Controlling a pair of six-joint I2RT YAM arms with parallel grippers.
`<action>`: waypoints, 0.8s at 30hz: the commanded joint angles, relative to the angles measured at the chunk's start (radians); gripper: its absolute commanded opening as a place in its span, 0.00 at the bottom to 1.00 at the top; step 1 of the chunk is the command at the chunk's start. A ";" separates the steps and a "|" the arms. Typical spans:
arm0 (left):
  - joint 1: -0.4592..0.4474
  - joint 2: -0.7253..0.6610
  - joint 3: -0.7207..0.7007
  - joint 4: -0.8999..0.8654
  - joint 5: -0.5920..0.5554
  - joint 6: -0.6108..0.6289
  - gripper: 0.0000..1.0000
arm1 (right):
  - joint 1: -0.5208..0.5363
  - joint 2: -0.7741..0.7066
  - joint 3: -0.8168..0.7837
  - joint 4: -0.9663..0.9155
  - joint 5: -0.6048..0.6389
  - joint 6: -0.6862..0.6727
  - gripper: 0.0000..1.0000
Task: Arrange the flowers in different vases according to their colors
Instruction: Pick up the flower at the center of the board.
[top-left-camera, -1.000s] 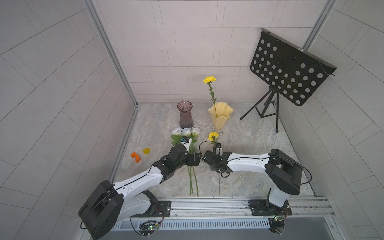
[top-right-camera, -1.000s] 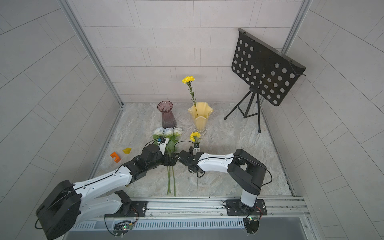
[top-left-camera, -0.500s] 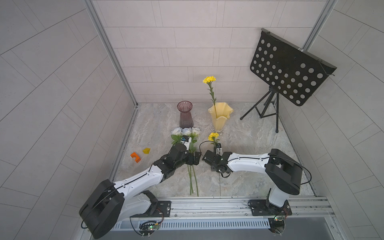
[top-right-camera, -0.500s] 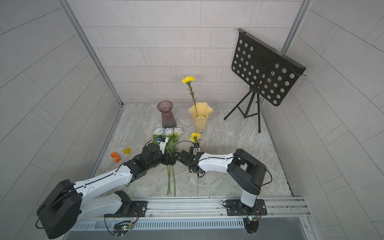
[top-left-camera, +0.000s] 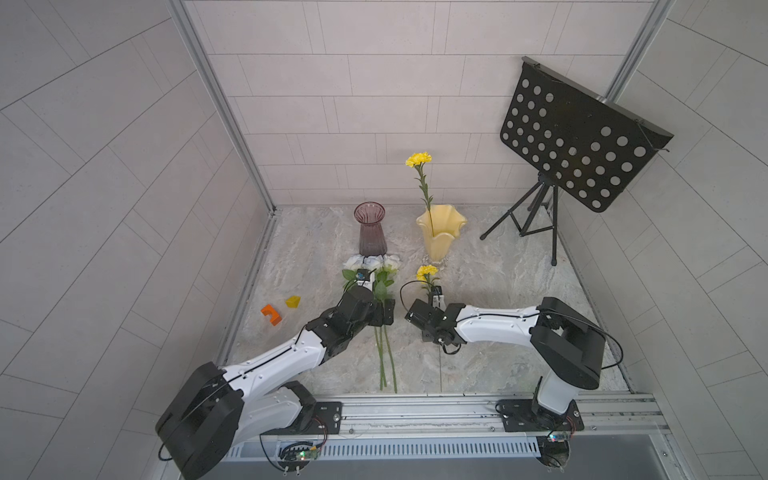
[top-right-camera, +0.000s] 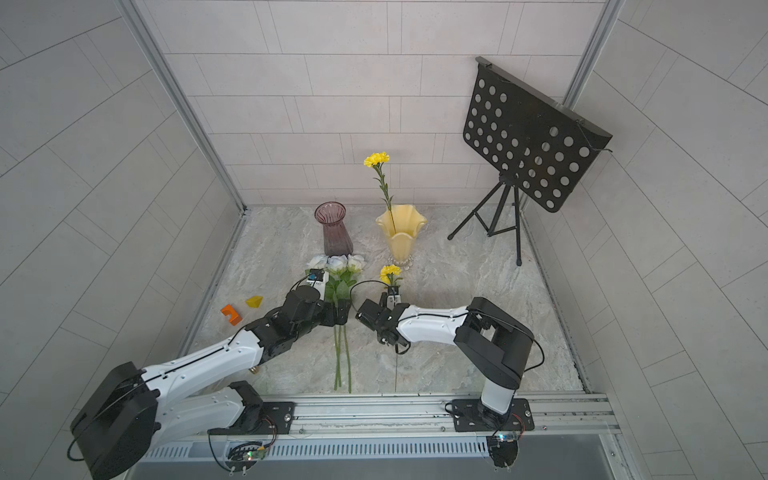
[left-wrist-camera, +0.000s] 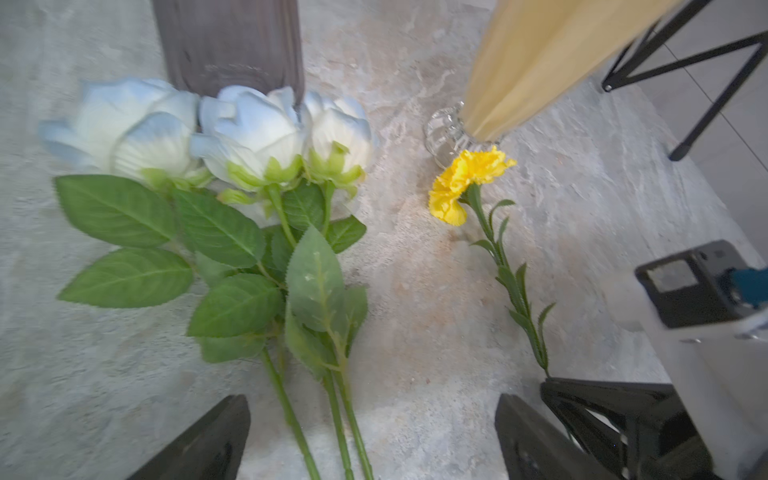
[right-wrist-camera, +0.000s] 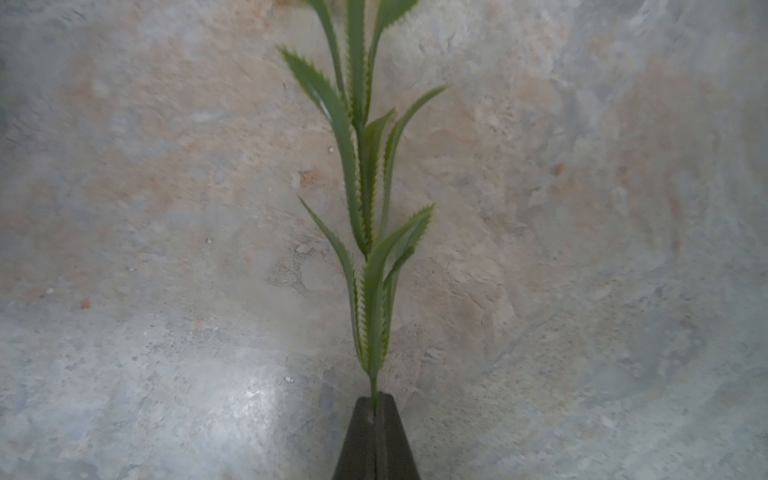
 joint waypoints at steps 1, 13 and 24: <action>-0.001 -0.077 -0.006 -0.058 -0.197 -0.045 1.00 | 0.006 -0.070 -0.001 -0.030 0.023 -0.058 0.00; 0.001 -0.270 -0.181 0.086 -0.355 -0.122 1.00 | 0.045 -0.333 -0.016 0.086 0.039 -0.335 0.00; 0.001 -0.149 -0.119 0.156 0.031 0.024 1.00 | 0.023 -0.601 0.009 0.218 0.226 -0.568 0.00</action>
